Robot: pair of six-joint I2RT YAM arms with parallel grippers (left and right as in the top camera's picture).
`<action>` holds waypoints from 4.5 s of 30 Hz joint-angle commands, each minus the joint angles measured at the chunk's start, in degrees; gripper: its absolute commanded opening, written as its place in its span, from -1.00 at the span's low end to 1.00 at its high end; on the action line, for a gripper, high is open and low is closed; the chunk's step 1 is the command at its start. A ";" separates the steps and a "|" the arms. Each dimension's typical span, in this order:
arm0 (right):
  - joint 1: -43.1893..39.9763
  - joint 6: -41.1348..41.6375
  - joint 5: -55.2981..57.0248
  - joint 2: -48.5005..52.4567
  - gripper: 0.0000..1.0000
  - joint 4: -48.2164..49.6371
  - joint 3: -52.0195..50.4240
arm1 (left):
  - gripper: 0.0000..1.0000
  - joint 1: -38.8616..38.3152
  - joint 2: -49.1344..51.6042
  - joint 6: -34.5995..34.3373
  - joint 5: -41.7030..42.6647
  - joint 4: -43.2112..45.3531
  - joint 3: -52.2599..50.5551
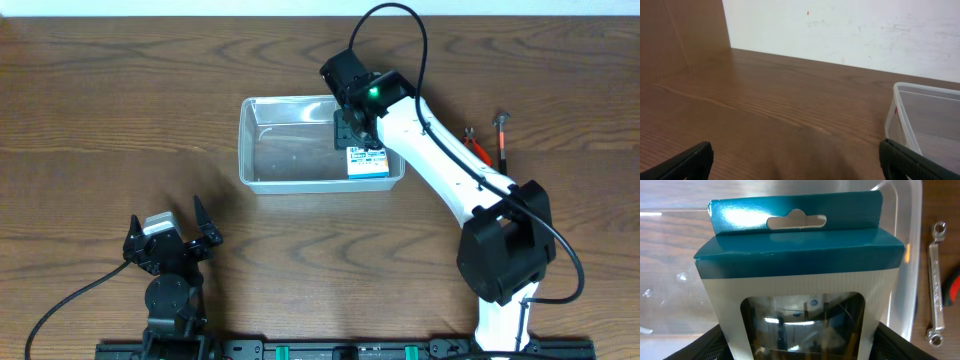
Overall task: Pack container
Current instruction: 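Lower the box upright into the container's right end and release, then move the right gripper to the red-handled hammer and grasp it, then carry the hammer into the container and open the right gripper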
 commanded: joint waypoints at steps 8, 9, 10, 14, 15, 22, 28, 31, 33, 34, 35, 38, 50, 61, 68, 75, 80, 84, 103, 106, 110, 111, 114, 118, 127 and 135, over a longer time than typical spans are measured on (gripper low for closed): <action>-0.48 4.87 6.62 2.51 -0.20 0.66 -1.18 | 0.96 -0.17 -0.17 0.09 -1.11 -1.70 -1.27; -0.70 4.87 6.58 2.67 -0.19 0.48 -1.18 | 0.96 -0.17 -0.17 0.09 -1.11 -1.70 -1.27; -0.98 4.87 6.49 2.86 -0.18 0.22 -1.18 | 0.96 -0.17 -0.17 0.09 -1.11 -1.70 -1.27; -1.29 3.72 5.84 2.89 0.18 0.15 -1.18 | 0.96 -0.17 -0.17 0.09 -1.11 -1.70 -1.27; -1.29 2.60 5.55 2.89 0.31 0.17 -1.18 | 0.96 -0.17 -0.17 0.09 -1.11 -1.68 -1.27; -1.25 2.16 5.53 1.79 0.74 -0.07 -0.66 | 0.96 -0.17 -0.17 0.09 -1.14 -1.70 -1.27; -3.63 -0.17 9.86 -4.83 0.77 -0.94 0.70 | 0.96 -0.17 -0.17 0.09 -1.11 -1.70 -1.27; -7.30 -3.61 13.64 -9.88 0.86 -2.03 0.70 | 0.96 -0.17 -0.17 0.09 -1.14 -1.70 -1.27; -11.13 -8.57 14.05 -12.92 0.91 -2.12 0.70 | 0.96 -0.17 -0.17 0.09 -1.11 -1.70 -1.27; -13.33 -10.97 14.03 -14.12 0.92 -2.14 0.70 | 0.96 -0.17 -0.17 0.09 -1.14 -1.70 -1.27; -15.58 -12.96 13.99 -15.08 0.96 -2.19 0.70 | 0.96 -0.17 -0.17 0.09 -1.11 -1.70 -1.27; -23.58 -19.65 11.26 -16.17 0.92 -2.16 0.68 | 0.96 -0.17 -0.17 0.09 -1.14 -1.70 -1.27; -42.25 -27.17 -7.15 -0.98 0.77 -1.64 -0.09 | 0.96 -0.17 -0.17 0.09 -1.11 -1.70 -1.27; -42.66 -29.35 -8.48 10.43 0.46 -1.57 -0.09 | 0.96 -0.17 -0.17 0.09 -1.11 -1.70 -1.27; -42.64 -29.27 -8.48 13.03 0.29 -0.26 -0.09 | 0.96 -0.17 -0.17 0.09 -1.11 -1.70 -1.27; -42.66 -28.33 -8.46 14.49 -0.21 0.44 -0.09 | 0.96 -0.17 -0.17 0.09 -1.11 -1.68 -1.27; -42.66 -28.15 -8.48 14.49 -0.52 0.79 -0.09 | 0.96 -0.17 -0.17 0.09 -1.11 -1.70 -1.27; -42.66 -28.15 -8.48 14.32 -0.98 0.44 -0.07 | 0.96 -0.17 -0.17 0.09 -1.11 -1.70 -1.27; -19.58 -48.37 -22.88 -14.73 -0.97 4.17 1.97 | 0.96 -0.17 -0.17 0.09 -1.14 -1.70 -1.27; -11.08 -56.17 -23.32 -14.69 -0.99 6.45 1.84 | 0.96 -0.17 -0.17 0.09 -1.14 -1.70 -1.27; -1.68 -70.84 -23.32 -11.58 -0.97 9.79 1.57 | 0.96 -0.17 -0.17 0.09 -1.11 -1.70 -1.27; -0.02 -73.94 -23.32 -10.47 -0.97 10.64 1.57 | 0.96 -0.17 -0.17 0.09 -1.14 -1.68 -1.27; 4.20 -84.46 -23.30 -6.32 -0.97 13.49 1.57 | 0.96 -0.17 -0.17 0.09 -1.11 -1.70 -1.27; 6.40 -96.28 -22.49 0.15 -0.98 16.76 1.57 | 0.96 -0.17 -0.17 0.09 -1.14 -1.70 -1.27; 4.61 -97.81 -17.49 9.42 -0.97 24.15 1.57 | 0.96 -0.17 -0.17 0.09 -1.11 -1.70 -1.27; 3.52 -90.36 -18.53 11.65 -0.68 28.00 1.57 | 0.96 -0.17 -0.17 0.09 -1.14 -1.70 -1.27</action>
